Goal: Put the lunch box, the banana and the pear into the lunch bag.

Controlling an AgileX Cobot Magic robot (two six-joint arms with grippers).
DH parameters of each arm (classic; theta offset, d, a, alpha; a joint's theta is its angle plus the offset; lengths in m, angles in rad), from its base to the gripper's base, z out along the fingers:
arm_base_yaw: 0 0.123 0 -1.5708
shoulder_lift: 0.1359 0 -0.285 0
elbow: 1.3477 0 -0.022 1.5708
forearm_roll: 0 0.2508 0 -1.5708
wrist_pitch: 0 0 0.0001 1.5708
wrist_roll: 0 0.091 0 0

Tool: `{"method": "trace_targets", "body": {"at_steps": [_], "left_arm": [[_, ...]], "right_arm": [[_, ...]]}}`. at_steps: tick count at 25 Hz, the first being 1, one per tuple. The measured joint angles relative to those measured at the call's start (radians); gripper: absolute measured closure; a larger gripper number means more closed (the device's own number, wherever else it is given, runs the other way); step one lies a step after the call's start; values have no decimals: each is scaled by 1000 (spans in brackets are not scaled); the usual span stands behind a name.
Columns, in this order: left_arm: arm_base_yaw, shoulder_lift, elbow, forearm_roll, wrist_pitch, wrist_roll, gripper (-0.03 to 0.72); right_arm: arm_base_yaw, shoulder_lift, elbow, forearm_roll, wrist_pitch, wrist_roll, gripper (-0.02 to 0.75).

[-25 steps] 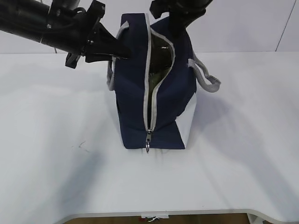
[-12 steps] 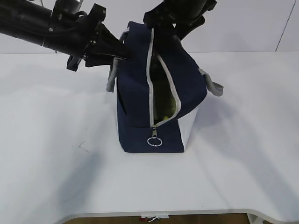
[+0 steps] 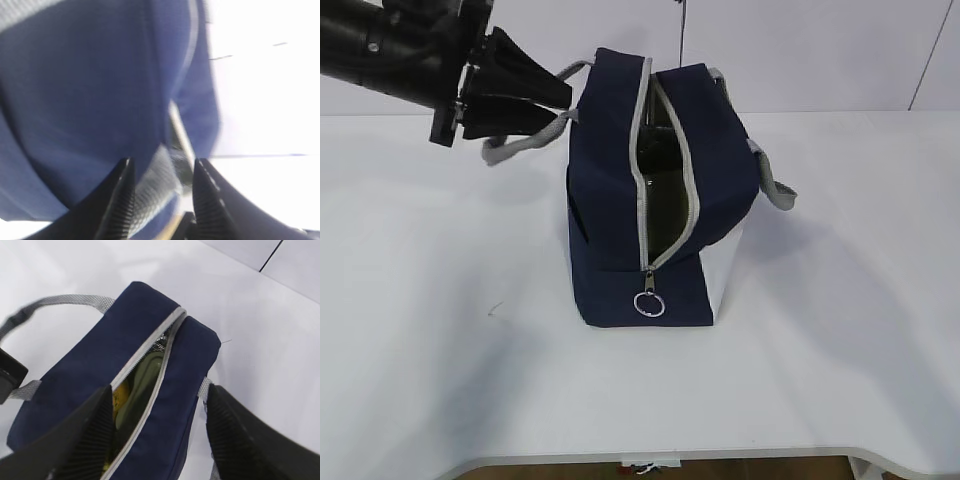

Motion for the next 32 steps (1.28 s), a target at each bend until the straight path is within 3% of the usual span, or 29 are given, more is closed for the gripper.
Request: {"method": "trace_targets", "body": {"at_steps": [5,13,16,24,28,32], "left_arm": [[25,-41,0,-11,41,0,391],[27,-72,0,8,50,0,391],[27,-94,0,62,50,0,391],[18,-260,0,441,73,-85,391],[-46,-347,0,685,82,-167,391],[-127,-414,0,834,97,-237,391]], "right_arm": [[0,-106,83,23,0,0,258],[0,-329,385,33,0,0,258],[0,-434,526,39,-34,0,262],[0,-777,1027,70,-463,-17,265],[0,-920,1232,74,-640,-33,267],[0,-995,1304,76,-673,-33,267]]}}
